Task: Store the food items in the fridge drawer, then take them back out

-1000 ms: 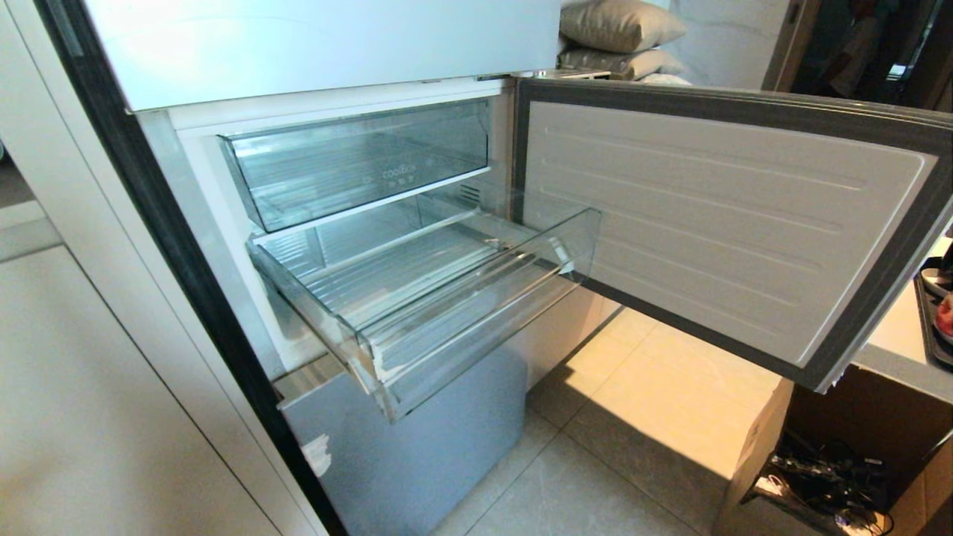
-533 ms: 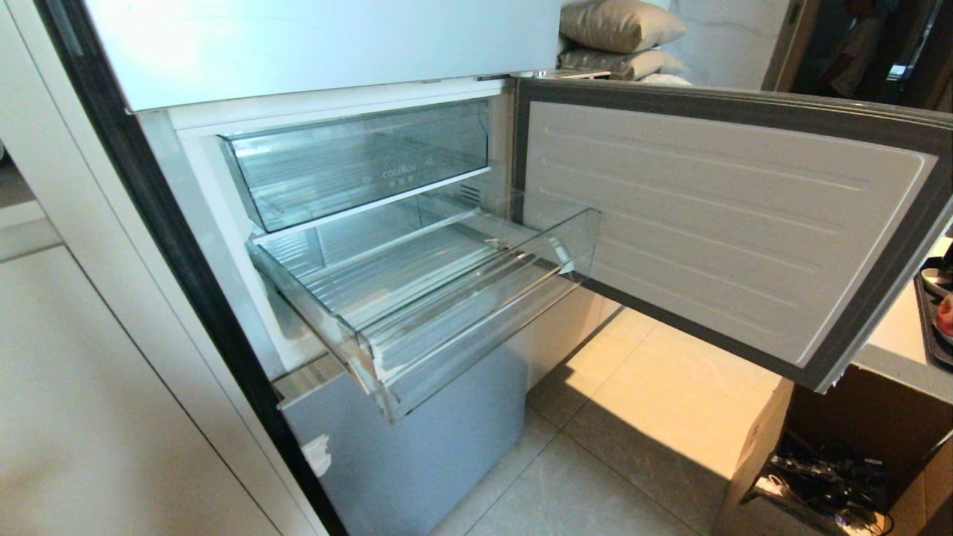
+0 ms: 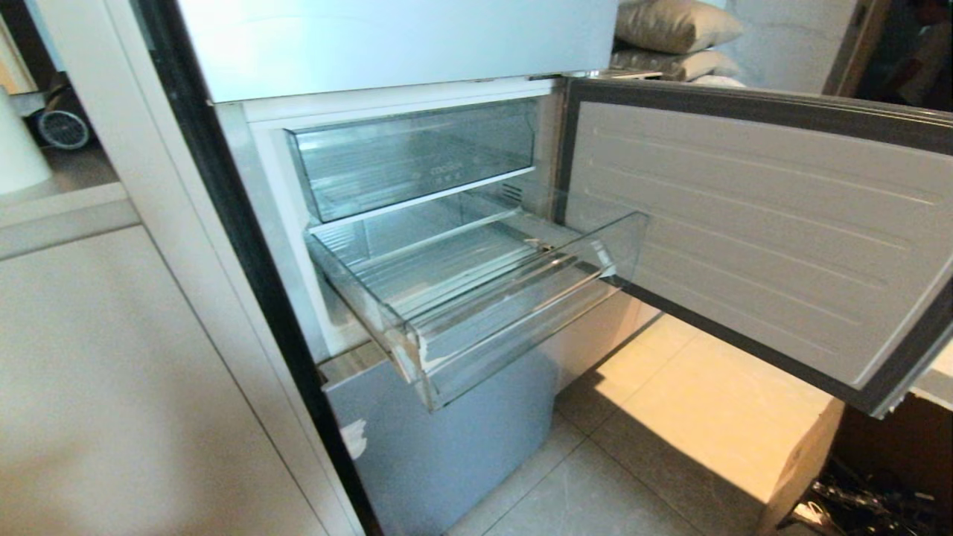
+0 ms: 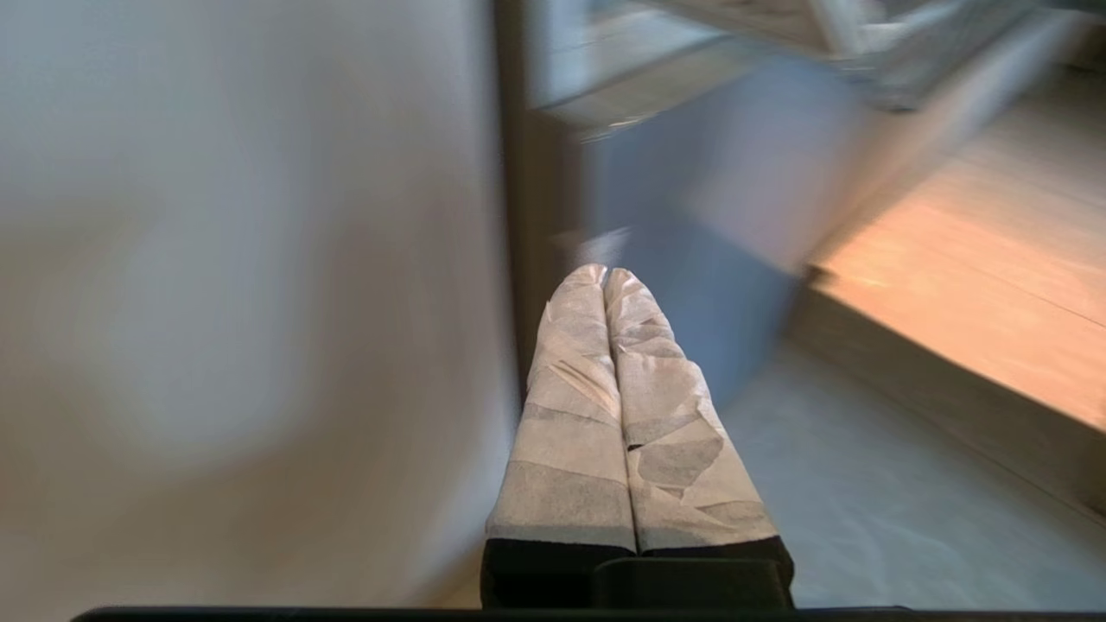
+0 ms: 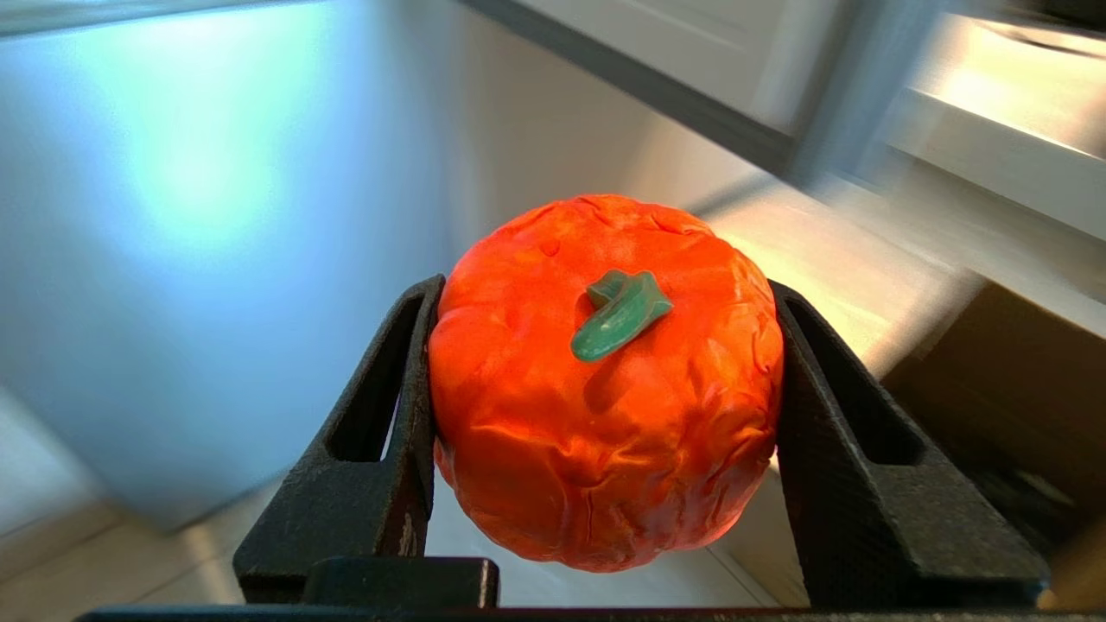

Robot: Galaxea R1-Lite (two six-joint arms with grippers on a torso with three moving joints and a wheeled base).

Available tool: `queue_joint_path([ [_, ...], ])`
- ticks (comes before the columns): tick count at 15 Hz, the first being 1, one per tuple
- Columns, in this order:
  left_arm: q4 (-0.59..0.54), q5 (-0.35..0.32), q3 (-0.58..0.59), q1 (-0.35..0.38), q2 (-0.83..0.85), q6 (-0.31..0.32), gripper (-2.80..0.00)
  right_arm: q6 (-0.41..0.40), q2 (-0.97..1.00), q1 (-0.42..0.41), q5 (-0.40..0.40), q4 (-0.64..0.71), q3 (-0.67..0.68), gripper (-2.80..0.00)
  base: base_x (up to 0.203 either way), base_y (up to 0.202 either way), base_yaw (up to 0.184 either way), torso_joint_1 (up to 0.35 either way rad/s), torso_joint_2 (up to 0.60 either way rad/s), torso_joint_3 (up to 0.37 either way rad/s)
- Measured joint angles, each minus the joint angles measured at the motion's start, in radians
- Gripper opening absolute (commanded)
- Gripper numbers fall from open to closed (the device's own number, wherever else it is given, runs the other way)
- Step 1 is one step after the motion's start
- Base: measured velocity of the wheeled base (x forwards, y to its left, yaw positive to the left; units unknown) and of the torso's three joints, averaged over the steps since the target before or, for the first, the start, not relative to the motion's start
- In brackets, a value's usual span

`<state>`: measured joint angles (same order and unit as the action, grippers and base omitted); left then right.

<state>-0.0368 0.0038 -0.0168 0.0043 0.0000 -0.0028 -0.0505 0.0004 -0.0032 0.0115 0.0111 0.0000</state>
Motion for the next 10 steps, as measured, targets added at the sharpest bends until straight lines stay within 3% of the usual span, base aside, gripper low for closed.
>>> queue_joint_path([
  [4,0.000,0.000,0.000,0.000,0.000,0.000,-2.80,-0.001,0.000,0.000,0.002,0.000,0.000,-2.80,0.001,-0.004,0.141,0.003,0.00,0.005],
  [10,0.000,0.000,0.000,0.000,0.000,0.000,-2.80,0.012,0.000,0.000,0.000,-0.002,0.000,-2.80,0.000,0.000,0.000,0.000,0.00,0.000],
])
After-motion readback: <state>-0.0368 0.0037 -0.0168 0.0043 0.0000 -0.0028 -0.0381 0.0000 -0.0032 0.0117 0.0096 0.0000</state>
